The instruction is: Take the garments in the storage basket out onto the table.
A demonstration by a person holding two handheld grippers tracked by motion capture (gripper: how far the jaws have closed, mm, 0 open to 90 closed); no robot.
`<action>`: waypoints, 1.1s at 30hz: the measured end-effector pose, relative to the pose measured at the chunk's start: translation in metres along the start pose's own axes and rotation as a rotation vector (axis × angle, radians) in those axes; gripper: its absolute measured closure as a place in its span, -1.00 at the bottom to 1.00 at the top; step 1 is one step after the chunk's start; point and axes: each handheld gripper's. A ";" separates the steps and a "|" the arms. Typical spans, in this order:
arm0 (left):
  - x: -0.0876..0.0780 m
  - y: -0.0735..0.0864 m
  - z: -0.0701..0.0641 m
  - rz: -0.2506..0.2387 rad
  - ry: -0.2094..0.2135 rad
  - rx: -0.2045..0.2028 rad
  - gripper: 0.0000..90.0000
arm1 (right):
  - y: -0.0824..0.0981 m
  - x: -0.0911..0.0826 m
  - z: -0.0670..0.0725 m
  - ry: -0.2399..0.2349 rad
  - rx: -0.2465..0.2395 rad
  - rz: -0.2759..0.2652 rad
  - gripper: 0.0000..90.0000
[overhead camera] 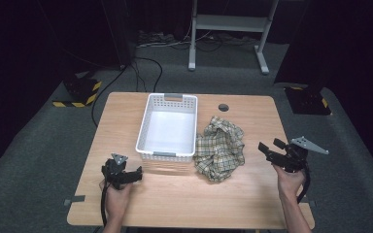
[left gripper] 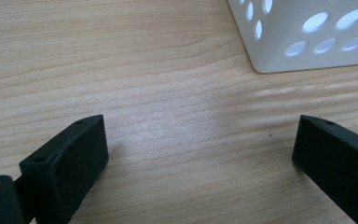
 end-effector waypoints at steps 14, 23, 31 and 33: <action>0.000 0.000 0.000 0.000 0.000 0.000 -0.92 | 0.018 0.011 0.000 0.029 -0.001 0.047 -0.52; 0.000 0.000 0.000 0.000 0.000 0.000 -0.92 | 0.033 0.022 0.000 0.048 0.002 0.081 -0.51; 0.000 0.000 0.000 0.001 0.000 0.001 -0.92 | 0.040 0.035 -0.006 0.045 0.019 0.120 -0.52; 0.000 0.000 0.000 0.001 0.000 0.000 -0.92 | 0.041 0.037 -0.007 0.048 0.025 0.125 -0.52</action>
Point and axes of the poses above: each handheld gripper's, and its own axes: x roughly forward along the jaws, y roughly out of its underside, z roughly to its left, and after that the axes turned 9 degrees about z, right-handed
